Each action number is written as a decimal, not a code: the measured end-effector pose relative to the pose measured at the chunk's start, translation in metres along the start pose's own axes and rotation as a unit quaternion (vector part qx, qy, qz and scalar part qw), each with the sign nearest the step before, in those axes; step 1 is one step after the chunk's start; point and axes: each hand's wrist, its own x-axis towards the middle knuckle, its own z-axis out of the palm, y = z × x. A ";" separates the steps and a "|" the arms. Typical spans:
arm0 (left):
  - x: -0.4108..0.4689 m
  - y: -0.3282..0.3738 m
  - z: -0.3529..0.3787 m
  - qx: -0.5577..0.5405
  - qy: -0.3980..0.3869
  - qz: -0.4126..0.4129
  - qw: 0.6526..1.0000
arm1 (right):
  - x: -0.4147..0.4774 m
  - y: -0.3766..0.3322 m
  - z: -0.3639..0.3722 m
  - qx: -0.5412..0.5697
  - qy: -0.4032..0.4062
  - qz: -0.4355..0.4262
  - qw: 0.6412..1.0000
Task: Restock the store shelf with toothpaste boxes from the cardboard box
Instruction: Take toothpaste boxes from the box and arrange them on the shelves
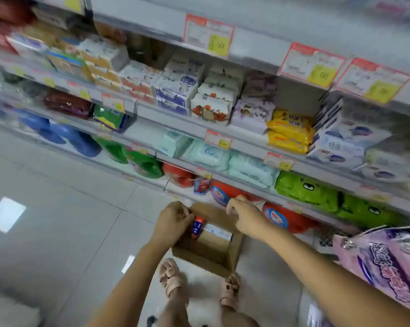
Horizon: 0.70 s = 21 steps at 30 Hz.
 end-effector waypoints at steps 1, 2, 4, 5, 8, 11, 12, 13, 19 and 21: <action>0.006 -0.021 0.006 0.003 -0.008 -0.029 1.000 | 0.014 0.009 0.023 0.000 -0.020 0.028 0.999; 0.012 -0.041 0.012 0.008 -0.017 -0.054 0.998 | 0.027 0.020 0.047 -0.002 -0.030 0.053 0.998; 0.027 -0.076 0.030 -0.001 -0.025 -0.095 0.995 | 0.052 0.040 0.091 0.007 -0.042 0.108 0.993; 0.035 -0.092 0.040 -0.010 -0.029 -0.112 0.993 | 0.062 0.048 0.112 0.020 -0.055 0.142 0.988; 0.068 -0.139 0.078 -0.021 -0.051 -0.148 0.987 | 0.100 0.076 0.168 0.040 -0.075 0.200 0.976; 0.106 -0.187 0.121 -0.043 -0.058 -0.180 0.981 | 0.142 0.107 0.224 0.054 -0.080 0.230 0.968; 0.119 -0.204 0.137 -0.047 -0.057 -0.191 0.979 | 0.158 0.120 0.244 0.053 -0.082 0.242 0.965; 0.130 -0.219 0.153 -0.049 -0.055 -0.199 0.977 | 0.171 0.132 0.262 0.047 -0.080 0.256 0.962; 0.190 -0.300 0.246 -0.049 -0.064 -0.238 0.968 | 0.252 0.216 0.365 -0.021 -0.079 0.294 0.952; 0.209 -0.321 0.273 -0.054 -0.084 -0.272 0.957 | 0.270 0.254 0.404 0.016 -0.075 0.310 0.948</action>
